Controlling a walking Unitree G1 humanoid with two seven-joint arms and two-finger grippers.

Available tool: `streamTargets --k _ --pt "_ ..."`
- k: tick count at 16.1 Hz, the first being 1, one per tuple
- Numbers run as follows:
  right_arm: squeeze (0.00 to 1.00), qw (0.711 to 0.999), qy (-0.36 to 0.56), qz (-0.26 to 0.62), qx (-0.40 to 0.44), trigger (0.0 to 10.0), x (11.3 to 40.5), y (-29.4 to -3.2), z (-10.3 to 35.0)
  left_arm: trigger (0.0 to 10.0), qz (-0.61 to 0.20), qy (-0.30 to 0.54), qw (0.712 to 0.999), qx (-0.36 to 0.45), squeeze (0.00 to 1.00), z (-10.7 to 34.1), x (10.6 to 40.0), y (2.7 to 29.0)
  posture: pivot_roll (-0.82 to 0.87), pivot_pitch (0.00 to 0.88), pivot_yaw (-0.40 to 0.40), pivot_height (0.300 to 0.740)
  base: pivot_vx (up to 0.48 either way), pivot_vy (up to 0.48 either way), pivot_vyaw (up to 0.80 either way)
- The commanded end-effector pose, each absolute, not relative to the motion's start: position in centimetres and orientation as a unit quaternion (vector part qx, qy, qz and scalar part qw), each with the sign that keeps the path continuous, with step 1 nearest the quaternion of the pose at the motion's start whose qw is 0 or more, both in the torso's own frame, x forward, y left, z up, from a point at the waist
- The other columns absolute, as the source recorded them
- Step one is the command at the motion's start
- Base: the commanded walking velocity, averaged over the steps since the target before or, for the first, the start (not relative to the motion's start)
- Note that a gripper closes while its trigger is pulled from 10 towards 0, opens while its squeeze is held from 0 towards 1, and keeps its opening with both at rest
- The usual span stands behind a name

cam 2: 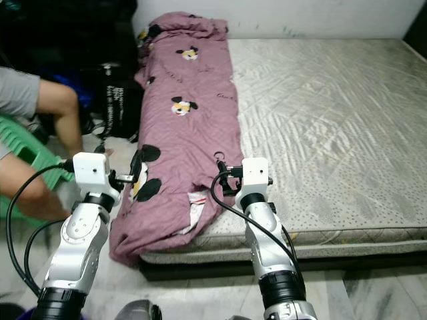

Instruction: Clean up the room

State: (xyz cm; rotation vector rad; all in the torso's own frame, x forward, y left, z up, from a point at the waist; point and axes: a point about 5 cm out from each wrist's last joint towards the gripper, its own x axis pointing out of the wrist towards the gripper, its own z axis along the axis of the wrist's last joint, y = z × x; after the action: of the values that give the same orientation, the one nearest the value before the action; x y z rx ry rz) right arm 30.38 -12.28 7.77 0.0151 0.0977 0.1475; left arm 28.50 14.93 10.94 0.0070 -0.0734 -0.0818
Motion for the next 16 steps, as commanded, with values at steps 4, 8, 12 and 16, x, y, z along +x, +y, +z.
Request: streamTargets --k 4,8,12,16 --pt "0.0 0.996 0.054 0.068 0.011 10.0 30.32 -12.32 7.57 10.0 -0.035 -0.021 0.999 0.007 0.0 10.25 28.16 15.08 0.03 0.0 -0.006 0.74 0.0 0.0 0.0" --pt "0.0 0.996 0.042 0.078 0.0 10.0 30.31 -12.12 7.85 10.0 -0.029 -0.019 0.999 0.01 0.0 10.0 27.96 15.23 0.03 0.0 -0.007 0.74 0.0 0.0 0.0" --pt "0.0 0.996 0.042 0.078 0.0 10.0 30.31 -12.12 7.85 10.0 -0.029 -0.019 0.999 0.01 0.0 10.0 27.96 15.23 0.03 0.0 -0.007 0.74 0.0 0.0 0.0" --pt "0.0 0.996 0.042 0.078 0.0 10.0 30.31 -12.12 7.85 10.0 -0.029 -0.019 0.999 0.01 0.0 10.0 27.96 15.23 0.03 0.0 -0.007 0.74 0.0 0.0 0.0"
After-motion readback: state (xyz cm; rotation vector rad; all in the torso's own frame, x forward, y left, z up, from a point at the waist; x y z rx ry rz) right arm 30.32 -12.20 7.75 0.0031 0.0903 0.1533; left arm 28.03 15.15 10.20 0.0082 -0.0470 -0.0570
